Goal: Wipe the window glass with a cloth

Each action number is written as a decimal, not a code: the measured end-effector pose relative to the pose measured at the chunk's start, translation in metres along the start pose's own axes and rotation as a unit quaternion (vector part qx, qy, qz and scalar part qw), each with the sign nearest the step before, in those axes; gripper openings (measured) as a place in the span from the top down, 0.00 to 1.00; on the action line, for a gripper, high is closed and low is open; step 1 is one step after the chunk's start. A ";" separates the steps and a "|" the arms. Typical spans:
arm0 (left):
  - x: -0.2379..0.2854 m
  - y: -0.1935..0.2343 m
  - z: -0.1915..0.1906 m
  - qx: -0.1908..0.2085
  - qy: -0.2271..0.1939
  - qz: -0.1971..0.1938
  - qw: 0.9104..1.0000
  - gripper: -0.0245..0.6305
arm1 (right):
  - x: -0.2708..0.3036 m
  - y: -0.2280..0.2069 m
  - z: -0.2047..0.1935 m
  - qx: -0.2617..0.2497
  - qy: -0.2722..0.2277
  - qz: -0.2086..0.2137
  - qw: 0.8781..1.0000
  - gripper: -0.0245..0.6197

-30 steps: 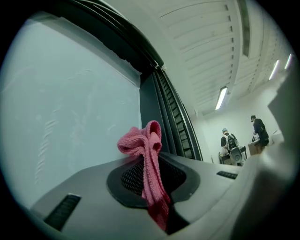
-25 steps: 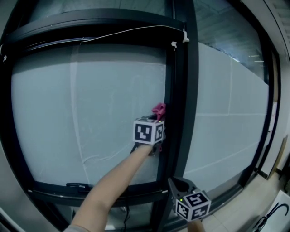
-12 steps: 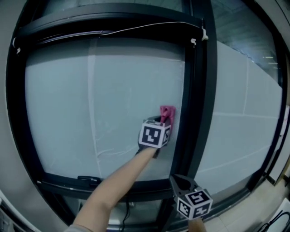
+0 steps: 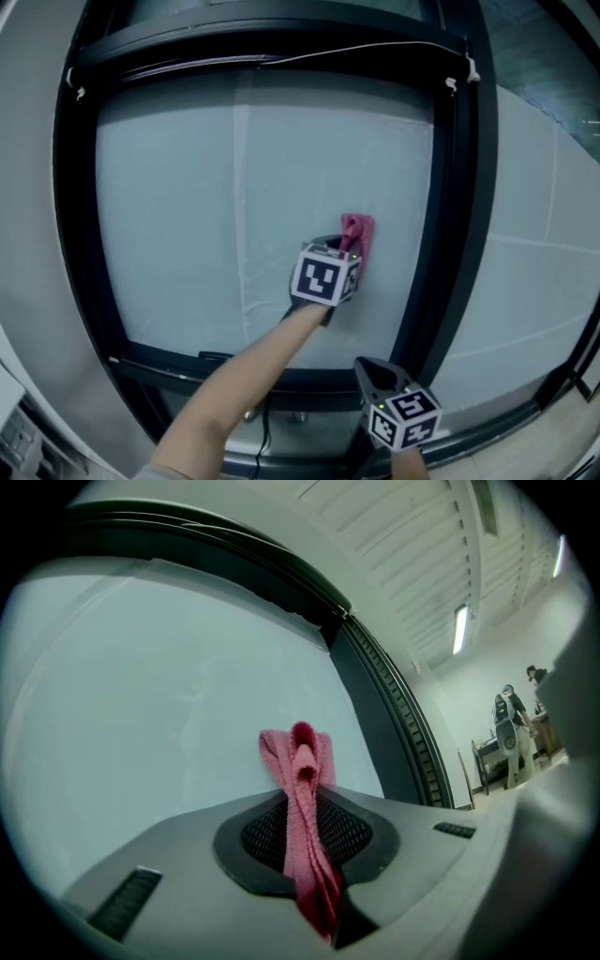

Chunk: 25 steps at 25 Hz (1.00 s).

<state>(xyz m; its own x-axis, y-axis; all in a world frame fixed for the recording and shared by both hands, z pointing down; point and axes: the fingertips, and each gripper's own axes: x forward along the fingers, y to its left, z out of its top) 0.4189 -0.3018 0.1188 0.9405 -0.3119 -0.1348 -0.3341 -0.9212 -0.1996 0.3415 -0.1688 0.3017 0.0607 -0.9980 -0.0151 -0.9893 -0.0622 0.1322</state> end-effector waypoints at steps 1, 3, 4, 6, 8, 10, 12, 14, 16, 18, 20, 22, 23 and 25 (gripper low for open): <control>-0.005 0.007 -0.001 0.000 0.001 0.005 1.000 0.89 | 0.004 0.003 0.000 0.002 0.000 0.005 1.000 0.98; -0.016 0.021 -0.001 0.002 -0.001 0.014 1.000 0.89 | 0.012 0.009 -0.001 0.006 -0.002 0.011 1.000 0.98; -0.020 0.027 0.000 0.005 -0.002 0.018 1.000 0.89 | 0.016 0.013 -0.001 0.008 -0.003 0.015 1.000 0.98; -0.030 0.041 -0.002 0.008 -0.001 0.028 1.000 0.89 | 0.025 0.023 0.000 0.011 -0.006 0.026 1.000 0.98; -0.041 0.053 -0.002 0.009 -0.001 0.033 0.999 0.89 | 0.035 0.035 0.001 0.013 -0.008 0.038 0.999 0.98; -0.052 0.066 -0.001 0.012 -0.005 0.039 0.999 0.89 | 0.045 0.046 0.002 0.014 -0.010 0.048 0.999 0.98; -0.062 0.079 -0.002 0.015 -0.007 0.043 0.999 0.89 | 0.055 0.056 0.002 0.017 -0.011 0.057 0.998 0.98; -0.071 0.091 -0.003 0.016 -0.007 0.046 0.999 0.89 | 0.066 0.067 0.003 0.019 -0.012 0.067 0.998 0.98; -0.081 0.103 -0.005 0.015 -0.005 0.050 0.999 0.89 | 0.077 0.078 0.004 0.020 -0.013 0.076 0.997 0.98; -0.091 0.116 -0.008 0.010 -0.003 0.055 0.998 0.89 | 0.087 0.089 0.005 0.021 -0.012 0.085 0.996 0.98; -0.099 0.129 -0.011 0.008 -0.002 0.059 0.998 0.89 | 0.098 0.100 0.007 0.021 -0.012 0.093 0.995 0.98; -0.110 0.142 -0.012 0.009 -0.003 0.062 0.998 0.89 | 0.108 0.110 0.008 0.023 -0.014 0.099 0.995 0.98; -0.114 0.148 -0.013 0.010 -0.003 0.065 0.998 0.89 | 0.113 0.115 0.009 0.024 -0.014 0.102 0.994 0.98; -0.124 0.161 -0.015 0.013 -0.003 0.070 0.997 0.89 | 0.122 0.123 0.009 0.028 -0.015 0.107 0.994 0.98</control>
<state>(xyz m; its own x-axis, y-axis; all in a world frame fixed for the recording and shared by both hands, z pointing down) 0.2490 -0.4149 0.1176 0.8842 -0.4355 -0.1689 -0.4636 -0.8622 -0.2039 0.2257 -0.2984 0.3070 -0.1553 -0.9876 -0.0218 -0.9850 0.1531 0.0796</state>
